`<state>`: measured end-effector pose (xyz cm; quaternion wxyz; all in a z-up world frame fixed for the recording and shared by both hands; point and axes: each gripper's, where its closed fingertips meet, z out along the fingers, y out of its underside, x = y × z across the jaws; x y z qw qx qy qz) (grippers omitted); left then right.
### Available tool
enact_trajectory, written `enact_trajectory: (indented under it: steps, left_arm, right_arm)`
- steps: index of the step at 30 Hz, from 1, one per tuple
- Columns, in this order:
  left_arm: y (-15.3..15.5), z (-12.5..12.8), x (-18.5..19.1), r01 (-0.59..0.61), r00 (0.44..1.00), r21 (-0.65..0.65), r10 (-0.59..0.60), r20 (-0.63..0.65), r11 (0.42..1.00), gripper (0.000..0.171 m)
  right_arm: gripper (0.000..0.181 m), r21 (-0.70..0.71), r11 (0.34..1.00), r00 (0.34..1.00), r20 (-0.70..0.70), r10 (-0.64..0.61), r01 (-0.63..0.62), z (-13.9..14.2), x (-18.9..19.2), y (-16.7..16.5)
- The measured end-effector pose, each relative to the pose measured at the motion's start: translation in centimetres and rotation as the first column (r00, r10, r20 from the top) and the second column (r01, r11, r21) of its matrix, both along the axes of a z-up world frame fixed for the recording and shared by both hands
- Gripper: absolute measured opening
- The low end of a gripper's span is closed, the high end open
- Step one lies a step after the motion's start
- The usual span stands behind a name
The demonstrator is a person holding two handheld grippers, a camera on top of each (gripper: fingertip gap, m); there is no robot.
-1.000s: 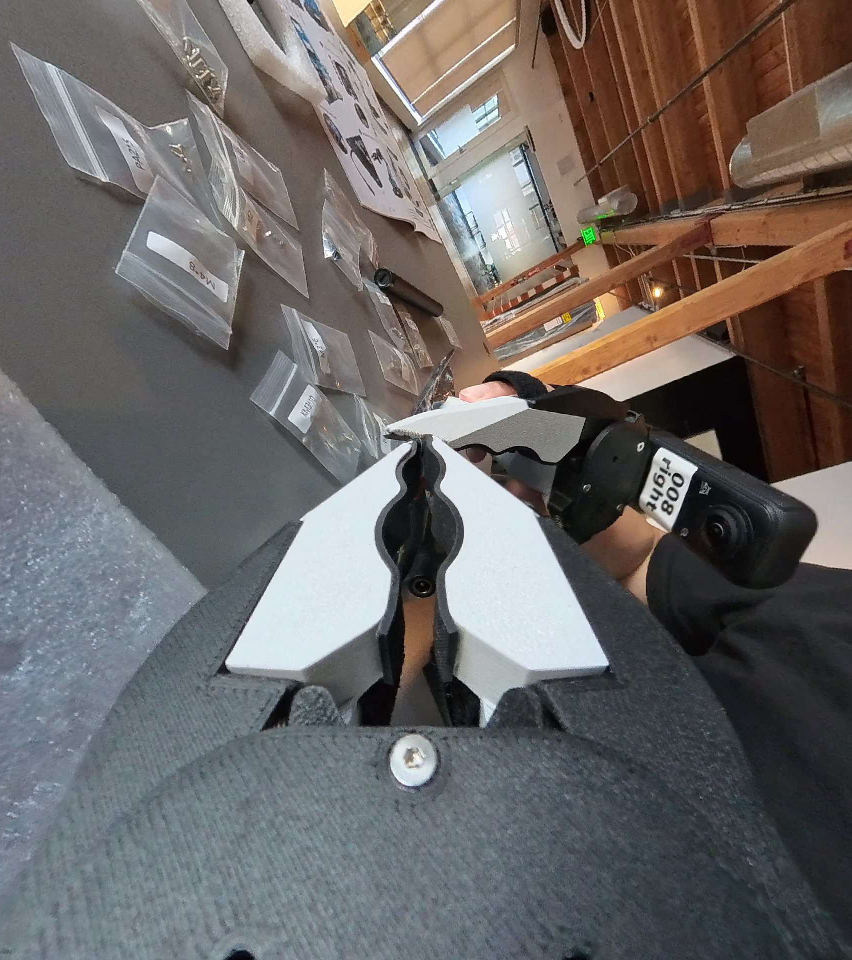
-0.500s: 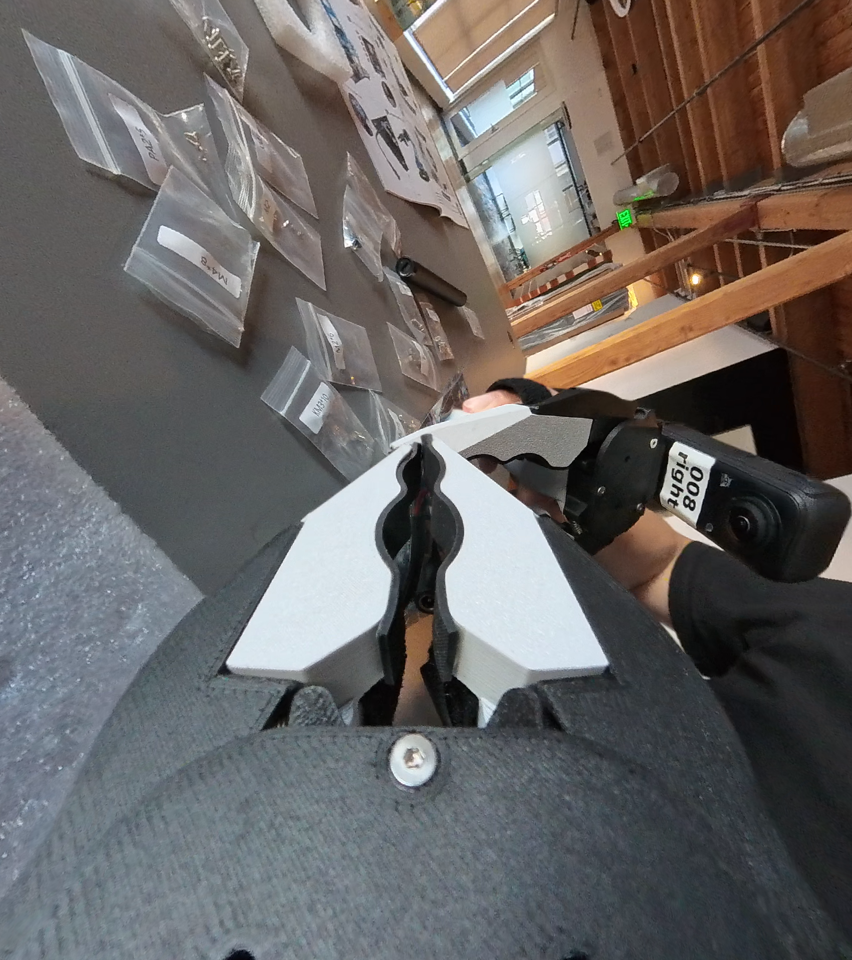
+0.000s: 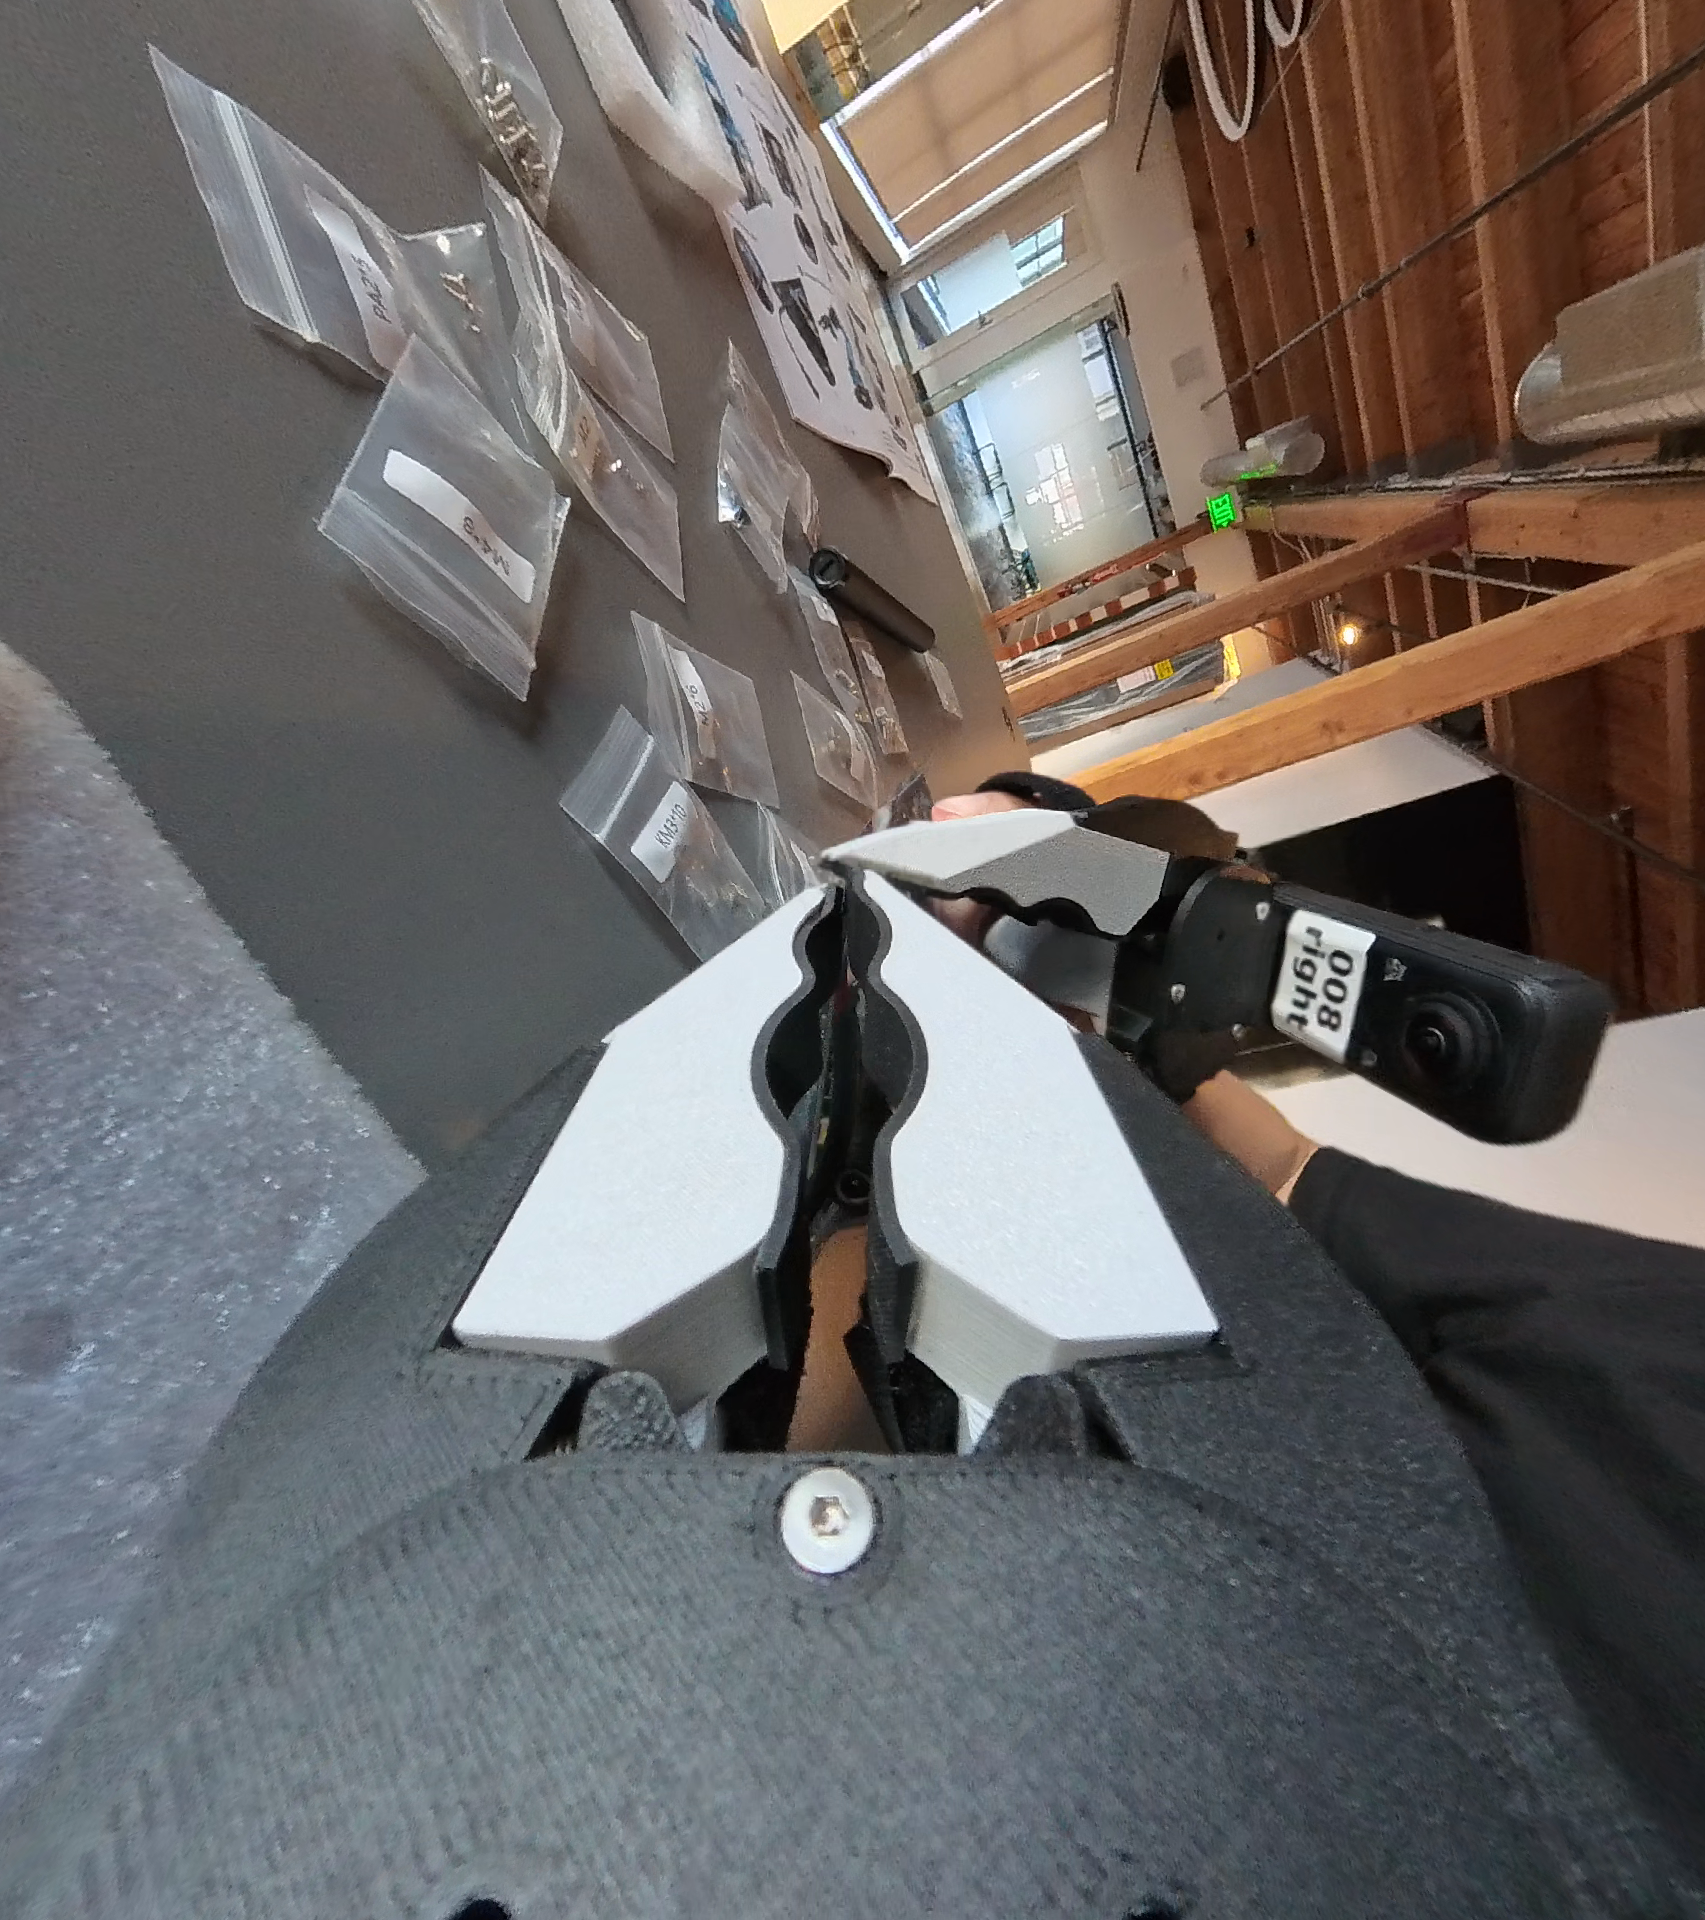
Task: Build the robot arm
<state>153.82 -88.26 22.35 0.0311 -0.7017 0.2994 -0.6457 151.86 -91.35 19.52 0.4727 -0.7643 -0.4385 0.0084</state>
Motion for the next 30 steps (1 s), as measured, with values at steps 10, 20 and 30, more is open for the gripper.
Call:
enact_trajectory:
  steps: [10,20,30]
  left_arm:
    - [0.0,-1.0,0.1,-0.003,0.999,0.026,0.004,-0.053,1.0,0.0]
    - [-0.1,-0.7,0.3,0.004,1.0,0.005,-0.004,-0.031,1.0,0.0]
    - [0.4,0.0,-0.1,-0.016,1.0,-0.069,0.017,0.022,0.998,0.0]
  right_arm:
    - [0.084,-0.136,0.988,0.99,-0.124,0.063,-0.079,-0.8,-0.6,-1.4]
    - [0.074,-0.08,0.994,0.995,-0.07,0.069,-0.074,-0.7,-0.6,-1.1]
    - [0.082,-0.046,0.996,0.994,-0.087,0.068,-0.073,-0.3,-0.4,-0.5]
